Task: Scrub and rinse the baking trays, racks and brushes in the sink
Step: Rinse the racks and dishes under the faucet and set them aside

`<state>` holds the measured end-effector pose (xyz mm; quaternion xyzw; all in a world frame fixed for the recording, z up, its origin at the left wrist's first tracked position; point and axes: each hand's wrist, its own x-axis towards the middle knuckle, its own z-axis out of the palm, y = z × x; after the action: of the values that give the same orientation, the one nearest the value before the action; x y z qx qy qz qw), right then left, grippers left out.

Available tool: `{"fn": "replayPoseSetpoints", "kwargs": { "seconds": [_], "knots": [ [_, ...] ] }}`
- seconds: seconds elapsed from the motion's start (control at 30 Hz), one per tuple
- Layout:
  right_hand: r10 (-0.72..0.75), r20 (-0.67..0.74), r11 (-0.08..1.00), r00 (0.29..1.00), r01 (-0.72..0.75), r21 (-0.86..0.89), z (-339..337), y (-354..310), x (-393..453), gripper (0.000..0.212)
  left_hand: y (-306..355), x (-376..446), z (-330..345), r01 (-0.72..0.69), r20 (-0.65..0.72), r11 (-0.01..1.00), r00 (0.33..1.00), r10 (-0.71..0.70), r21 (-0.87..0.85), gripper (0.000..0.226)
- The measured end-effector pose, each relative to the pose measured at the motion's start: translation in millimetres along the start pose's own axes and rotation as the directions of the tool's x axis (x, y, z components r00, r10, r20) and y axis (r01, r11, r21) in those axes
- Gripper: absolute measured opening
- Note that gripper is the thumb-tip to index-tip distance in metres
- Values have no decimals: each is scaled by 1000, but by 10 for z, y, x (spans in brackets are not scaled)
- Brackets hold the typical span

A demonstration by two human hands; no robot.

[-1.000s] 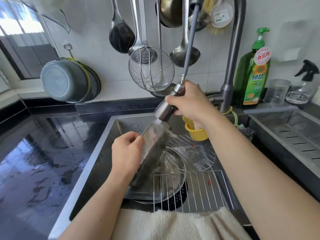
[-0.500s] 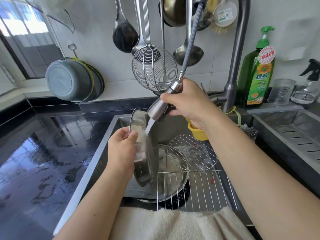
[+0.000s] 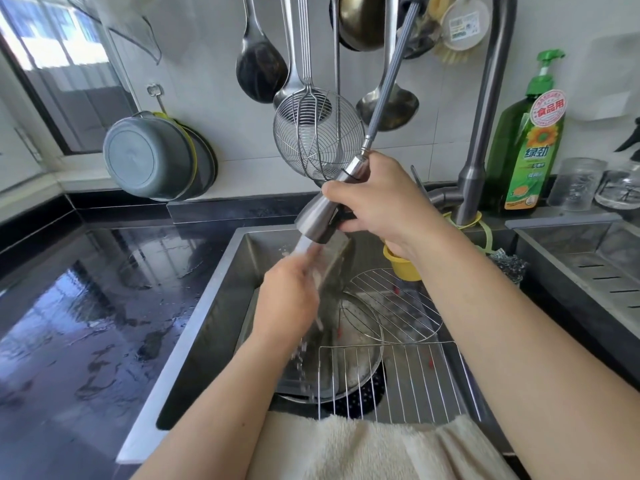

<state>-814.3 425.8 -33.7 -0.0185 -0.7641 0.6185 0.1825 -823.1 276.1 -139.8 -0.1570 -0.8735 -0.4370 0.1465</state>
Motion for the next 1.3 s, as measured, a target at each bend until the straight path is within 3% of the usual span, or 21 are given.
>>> {"fn": "replayPoseSetpoints", "kwargs": {
  "seconds": [0.1, 0.17, 0.3, 0.37, 0.4, 0.43, 0.47, 0.5, 0.53, 0.63, 0.77, 1.03, 1.17, 1.3],
  "knots": [
    [5, 0, 1000, 1000, -5, 6, 13, -9, -9, 24, 6, -31, 68, -168, 112, 968, 982, 150, 184, 44],
    [-1, -1, 999, 1000, 1, -38, -7, -19, -17, 23, 25, -36, 48, -163, 147, 961, 980, 132, 225, 40],
    [20, 31, 995, 999, -17, -99, -71, -35, -19, 23, 12, -6, 7, 24, 135, 999, 991, -18, -40, 26],
    [26, 46, 995, 999, -21, -97, -87, -51, -25, 25, -46, 14, 12, 172, 179, 962, 975, -135, -211, 26],
    [24, 46, 996, 999, -19, -93, -89, -55, -27, 25, -42, 24, 56, 291, 196, 883, 953, -232, -369, 35],
    [19, 43, 996, 999, -15, -86, -86, -56, -26, 25, -6, 4, 72, 357, 190, 871, 932, -308, -337, 41],
    [15, 36, 997, 999, -12, -80, -78, -50, -25, 25, -25, -29, 91, 346, 198, 886, 935, -296, -310, 32],
    [9, 25, 996, 1000, -7, -83, -67, -35, -19, 24, -18, -47, 84, 378, 214, 831, 925, -315, -409, 22],
    [0, 6, 995, 1000, 1, -102, -58, -14, -10, 25, -32, -52, 93, 351, 185, 815, 936, -298, -462, 29],
    [-41, -70, 972, 997, 23, -236, -79, 79, 34, 26, -53, -6, 39, 271, 141, 925, 960, -241, -266, 42],
    [-88, -147, 917, 985, 23, -399, -188, 189, 75, 24, -54, -18, -37, 259, 160, 928, 962, -222, -268, 39],
    [-107, -173, 938, 979, 42, -345, -170, 286, 110, 23, -129, -37, -65, 276, 215, 912, 952, -217, -304, 33],
    [-76, -113, 964, 991, 44, -262, -102, 265, 112, 23, -166, 8, -115, 330, 136, 816, 943, -302, -475, 29],
    [-55, -81, 972, 995, 35, -231, -85, 184, 81, 25, -169, 47, -214, 464, 101, 632, 847, -522, -621, 43]
  ]
}}
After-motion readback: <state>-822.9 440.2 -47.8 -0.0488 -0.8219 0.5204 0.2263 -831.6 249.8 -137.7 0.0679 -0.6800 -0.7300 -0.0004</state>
